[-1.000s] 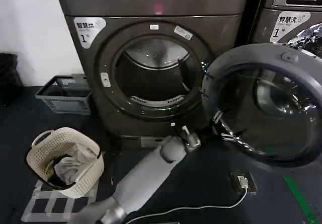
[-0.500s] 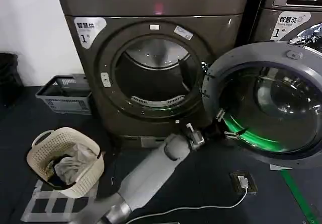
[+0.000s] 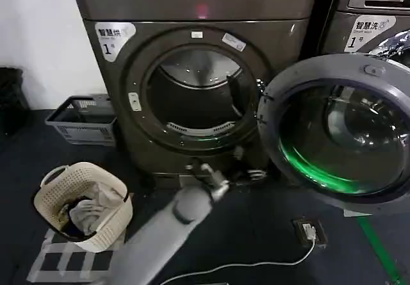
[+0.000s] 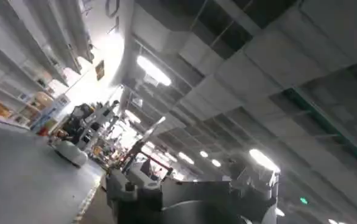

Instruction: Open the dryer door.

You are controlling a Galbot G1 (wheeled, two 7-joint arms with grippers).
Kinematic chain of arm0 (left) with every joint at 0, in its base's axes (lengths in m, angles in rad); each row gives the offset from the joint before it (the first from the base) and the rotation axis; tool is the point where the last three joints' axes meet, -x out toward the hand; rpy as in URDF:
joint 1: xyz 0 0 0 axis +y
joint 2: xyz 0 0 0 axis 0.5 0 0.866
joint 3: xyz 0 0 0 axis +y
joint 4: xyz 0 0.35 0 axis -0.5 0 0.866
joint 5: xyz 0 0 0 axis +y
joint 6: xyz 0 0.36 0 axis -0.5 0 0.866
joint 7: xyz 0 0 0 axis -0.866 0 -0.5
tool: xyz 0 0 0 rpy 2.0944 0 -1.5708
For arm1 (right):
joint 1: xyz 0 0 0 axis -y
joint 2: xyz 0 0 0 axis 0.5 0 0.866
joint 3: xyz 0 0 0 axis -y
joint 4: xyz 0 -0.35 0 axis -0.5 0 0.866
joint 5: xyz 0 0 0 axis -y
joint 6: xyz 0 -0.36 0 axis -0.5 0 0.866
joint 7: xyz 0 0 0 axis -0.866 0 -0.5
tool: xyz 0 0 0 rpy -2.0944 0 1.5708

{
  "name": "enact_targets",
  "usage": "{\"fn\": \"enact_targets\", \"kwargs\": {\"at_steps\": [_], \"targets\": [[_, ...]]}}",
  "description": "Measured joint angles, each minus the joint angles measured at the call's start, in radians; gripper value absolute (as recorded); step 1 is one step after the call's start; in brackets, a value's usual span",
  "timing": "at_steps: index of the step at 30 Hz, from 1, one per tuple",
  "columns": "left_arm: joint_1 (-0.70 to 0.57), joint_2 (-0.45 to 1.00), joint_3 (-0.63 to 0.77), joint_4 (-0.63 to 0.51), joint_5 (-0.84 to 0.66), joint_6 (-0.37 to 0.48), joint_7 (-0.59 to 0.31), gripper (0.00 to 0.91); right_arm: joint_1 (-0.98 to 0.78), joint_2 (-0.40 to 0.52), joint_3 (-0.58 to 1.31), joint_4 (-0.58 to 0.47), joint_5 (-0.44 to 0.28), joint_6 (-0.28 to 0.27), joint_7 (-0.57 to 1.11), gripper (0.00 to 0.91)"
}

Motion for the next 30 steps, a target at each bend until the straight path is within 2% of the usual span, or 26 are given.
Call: {"fn": "enact_targets", "kwargs": {"at_steps": [4, 9, 16, 20, 26, 30], "targets": [[0.047, 0.076, -0.067, -0.055, -0.057, 0.072, -0.06, 0.907, 0.004, 0.0, -0.02, -0.003, -0.005, 0.03, -0.013, 0.907], [0.06, 0.159, -0.15, -0.069, -0.176, 0.166, -0.143, 0.907, 0.012, 0.015, -0.051, 0.008, -0.007, 0.034, -0.015, 0.907], [-0.002, 0.245, -0.184, -0.033, -0.375, 0.327, -0.32, 0.907, 0.01, 0.031, -0.082, 0.013, -0.007, 0.05, -0.015, 0.907], [-0.053, 0.289, -0.189, -0.001, -0.511, 0.411, -0.385, 0.907, 0.01, 0.032, -0.091, 0.014, -0.006, 0.056, -0.016, 0.907], [-0.141, 0.347, -0.171, 0.091, -0.694, 0.419, -0.42, 0.907, 0.011, 0.034, -0.106, 0.021, -0.006, 0.068, -0.019, 0.907], [-0.214, 0.364, -0.128, 0.18, -0.66, 0.419, -0.358, 0.907, 0.016, 0.039, -0.117, 0.023, -0.006, 0.077, -0.021, 0.907]]}}
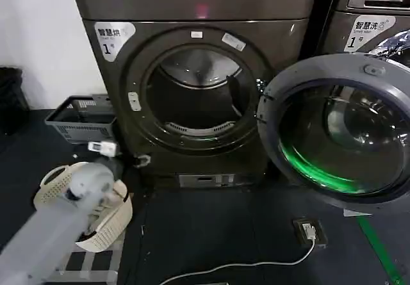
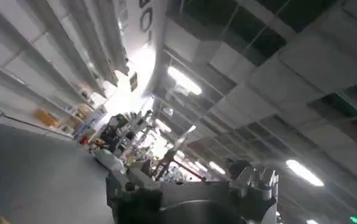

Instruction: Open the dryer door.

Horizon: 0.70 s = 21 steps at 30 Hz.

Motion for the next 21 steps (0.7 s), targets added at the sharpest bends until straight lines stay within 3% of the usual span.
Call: {"fn": "enact_targets", "kwargs": {"at_steps": [4, 9, 14, 21], "targets": [[-0.076, -0.002, 0.079, 0.117, 0.226, -0.002, 0.147, 0.907, 0.002, 0.005, -0.008, -0.003, 0.001, 0.014, -0.004, 0.907], [-0.181, -0.027, 0.176, 0.299, 0.572, -0.139, 0.4, 0.907, 0.002, 0.006, -0.009, -0.016, 0.003, 0.03, -0.013, 0.907], [-0.273, -0.057, 0.215, 0.458, 0.909, -0.282, 0.589, 0.907, 0.004, 0.006, -0.015, -0.017, 0.003, 0.035, -0.017, 0.907], [-0.38, -0.091, 0.261, 0.633, 1.382, -0.502, 0.681, 0.907, 0.012, 0.017, -0.027, -0.006, 0.003, 0.035, -0.02, 0.907]]}}
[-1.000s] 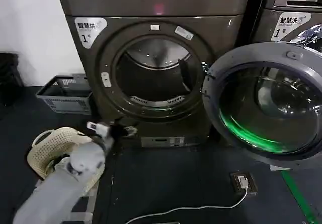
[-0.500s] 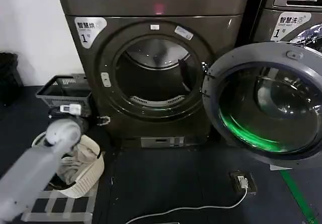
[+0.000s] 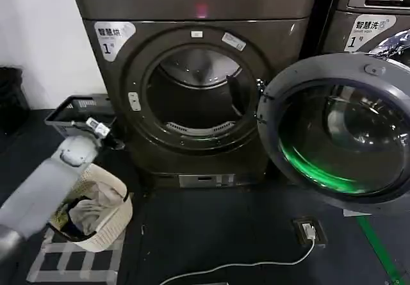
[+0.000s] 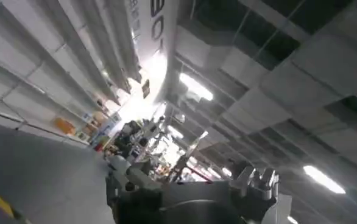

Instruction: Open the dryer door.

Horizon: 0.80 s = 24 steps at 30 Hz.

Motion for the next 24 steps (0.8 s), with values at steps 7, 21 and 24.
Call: {"fn": "enact_targets", "kwargs": {"at_steps": [7, 21, 24], "targets": [[-0.033, 0.003, 0.003, 0.082, 0.44, -0.25, -0.01, 0.907, 0.0, 0.005, -0.002, 0.0, 0.002, 0.001, 0.0, 0.907], [-0.133, -0.086, -0.155, 0.249, 1.301, -0.993, -0.184, 0.907, 0.007, 0.03, -0.025, 0.029, 0.041, -0.003, -0.025, 0.907], [-0.151, -0.088, -0.138, 0.241, 1.42, -1.045, -0.184, 0.907, 0.003, 0.031, -0.022, 0.03, 0.059, -0.003, -0.032, 0.907]]}}
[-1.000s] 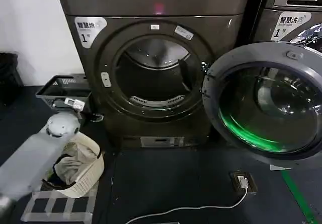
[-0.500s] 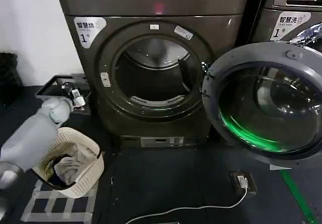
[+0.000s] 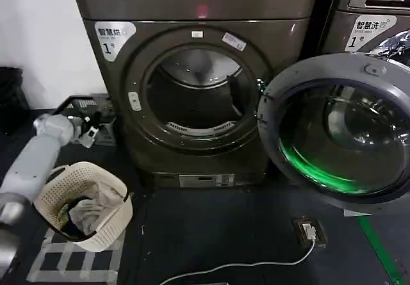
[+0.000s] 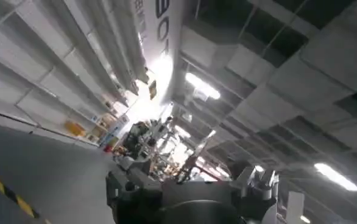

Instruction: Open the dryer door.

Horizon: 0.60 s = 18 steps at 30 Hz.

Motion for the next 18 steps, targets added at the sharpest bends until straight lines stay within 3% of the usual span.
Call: {"fn": "enact_targets", "kwargs": {"at_steps": [18], "targets": [[-0.078, 0.06, 0.192, 0.006, 0.125, -0.016, 0.001, 0.907, 0.014, 0.015, -0.017, 0.023, 0.023, -0.001, -0.009, 0.907]]}}
